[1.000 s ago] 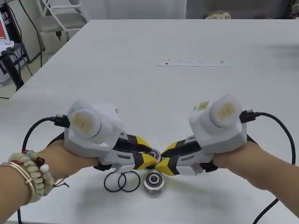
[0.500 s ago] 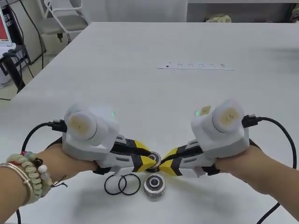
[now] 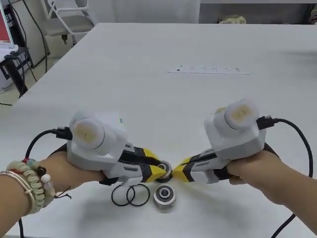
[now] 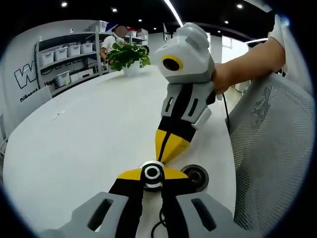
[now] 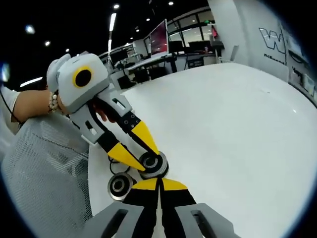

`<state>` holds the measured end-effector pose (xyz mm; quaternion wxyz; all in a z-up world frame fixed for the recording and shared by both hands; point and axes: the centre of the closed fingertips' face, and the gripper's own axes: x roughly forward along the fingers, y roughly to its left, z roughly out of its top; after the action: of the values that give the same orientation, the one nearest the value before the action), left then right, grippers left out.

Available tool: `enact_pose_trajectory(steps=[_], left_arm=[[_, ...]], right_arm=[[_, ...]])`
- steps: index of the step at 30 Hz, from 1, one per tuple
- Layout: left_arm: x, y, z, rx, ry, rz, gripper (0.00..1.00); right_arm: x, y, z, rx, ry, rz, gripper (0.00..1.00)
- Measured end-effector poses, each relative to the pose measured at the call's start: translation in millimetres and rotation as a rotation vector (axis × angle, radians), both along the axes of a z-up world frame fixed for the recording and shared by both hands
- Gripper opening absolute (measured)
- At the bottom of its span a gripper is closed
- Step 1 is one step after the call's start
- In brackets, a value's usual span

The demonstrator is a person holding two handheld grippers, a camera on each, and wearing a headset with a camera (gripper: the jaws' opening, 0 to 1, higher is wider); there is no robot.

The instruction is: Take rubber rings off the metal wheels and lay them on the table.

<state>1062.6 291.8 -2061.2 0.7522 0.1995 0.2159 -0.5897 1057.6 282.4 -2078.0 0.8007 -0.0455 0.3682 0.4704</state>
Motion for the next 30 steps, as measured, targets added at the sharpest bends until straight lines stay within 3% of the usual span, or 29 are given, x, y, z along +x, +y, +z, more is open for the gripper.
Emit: enact_pose_trajectory(steps=[3, 4, 11, 30], left_arm=[[0.2, 0.2, -0.1, -0.001, -0.002, -0.002, 0.07], [0.3, 0.0, 0.2, -0.004, -0.002, -0.004, 0.07], [-0.5, -0.8, 0.4, -0.006, -0.007, -0.013, 0.07], [-0.8, -2.5, 0.5, -0.028, -0.021, -0.015, 0.07]], right_arm=[[3.5, -1.5, 3.4, 0.031, 0.025, -0.047, 0.0], [6.0, 0.2, 8.0, 0.066, 0.023, -0.059, 0.0], [4.4, 0.8, 11.2, 0.09, 0.065, -0.091, 0.0], [-1.4, 4.2, 16.8, 0.037, 0.034, -0.046, 0.0]])
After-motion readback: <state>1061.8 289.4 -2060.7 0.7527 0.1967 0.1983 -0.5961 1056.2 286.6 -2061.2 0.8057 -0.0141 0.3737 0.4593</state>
